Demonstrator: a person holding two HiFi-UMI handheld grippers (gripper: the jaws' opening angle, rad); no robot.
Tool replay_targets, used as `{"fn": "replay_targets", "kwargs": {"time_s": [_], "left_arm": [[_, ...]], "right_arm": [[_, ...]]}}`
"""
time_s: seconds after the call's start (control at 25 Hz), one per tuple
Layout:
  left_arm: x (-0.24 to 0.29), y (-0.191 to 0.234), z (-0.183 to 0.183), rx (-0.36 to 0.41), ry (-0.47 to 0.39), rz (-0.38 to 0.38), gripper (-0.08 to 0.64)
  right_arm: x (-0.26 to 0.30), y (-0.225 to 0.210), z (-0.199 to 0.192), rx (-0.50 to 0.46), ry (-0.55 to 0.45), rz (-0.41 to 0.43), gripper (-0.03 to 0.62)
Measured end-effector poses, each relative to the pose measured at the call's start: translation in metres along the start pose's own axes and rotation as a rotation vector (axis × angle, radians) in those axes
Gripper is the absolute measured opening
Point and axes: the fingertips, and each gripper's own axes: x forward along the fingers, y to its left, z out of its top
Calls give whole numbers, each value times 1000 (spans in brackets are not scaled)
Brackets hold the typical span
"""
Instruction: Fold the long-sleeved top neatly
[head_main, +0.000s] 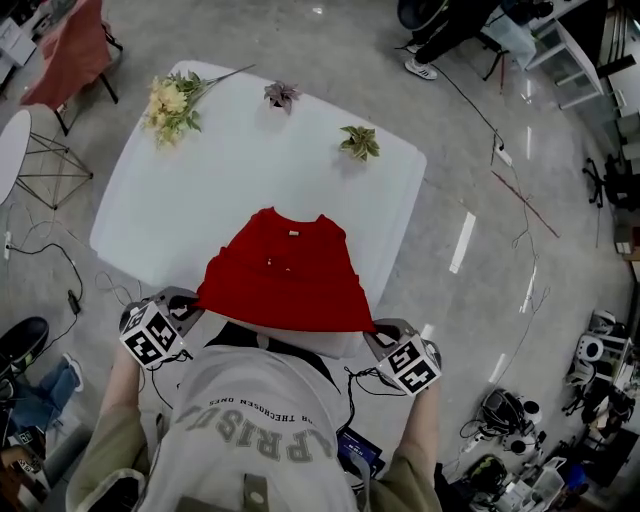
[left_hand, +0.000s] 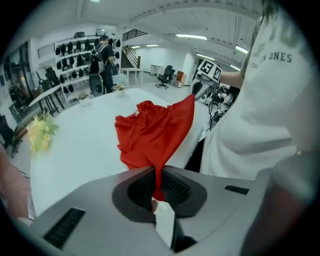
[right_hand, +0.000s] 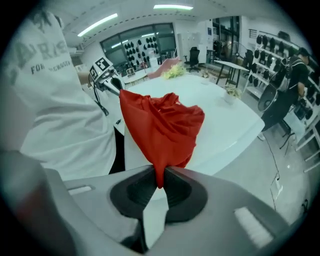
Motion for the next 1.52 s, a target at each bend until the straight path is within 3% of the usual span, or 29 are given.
{"fn": "replay_targets", "kwargs": {"time_s": [0.16, 0.32, 0.48, 0.68, 0.8, 0.88, 0.92, 0.96, 1.08, 1.16, 1.2, 1.28, 1.32, 1.36, 1.44, 1.52], "left_arm": [[-11, 63, 49, 12, -95, 160, 29], [-5, 125, 93, -22, -141, 253, 29], [29, 174, 101, -84, -49, 303, 29], [69, 205, 91, -242, 30, 288, 36], [74, 219, 82, -328, 30, 330, 142], [63, 227, 79, -374, -16, 369, 218], [55, 231, 78, -393, -43, 388, 257], [46, 234, 76, -408, -70, 407, 288], [15, 245, 66, -441, -145, 497, 293], [-7, 246, 62, -454, -201, 550, 293], [-14, 239, 65, -438, -228, 538, 293], [-6, 200, 81, -317, -235, 406, 297], [9, 174, 91, -217, -203, 313, 326], [27, 147, 97, -106, -151, 225, 359], [63, 110, 96, 81, -18, 99, 393], [85, 102, 81, 170, 105, 54, 408]], "right_arm": [[-16, -57, 44, -10, -69, -73, 34], [-11, -122, 78, 12, -59, -149, 34], [17, -169, 97, 124, -33, -157, 35], [53, -205, 101, 176, 72, -215, 35], [61, -213, 106, 167, 63, -262, 46], [58, -216, 113, 163, -11, -279, 85], [53, -217, 117, 170, -65, -283, 207], [45, -219, 121, 180, -120, -286, 269], [16, -212, 129, 182, -243, -281, 308], [4, -191, 134, 134, -281, -257, 308], [2, -176, 138, 95, -294, -229, 308], [11, -139, 147, 9, -296, -133, 310], [22, -121, 148, -35, -271, -78, 402], [35, -108, 145, -78, -225, -34, 468], [64, -98, 133, -156, -96, 0, 485], [85, -104, 115, -219, 43, -12, 488]]}}
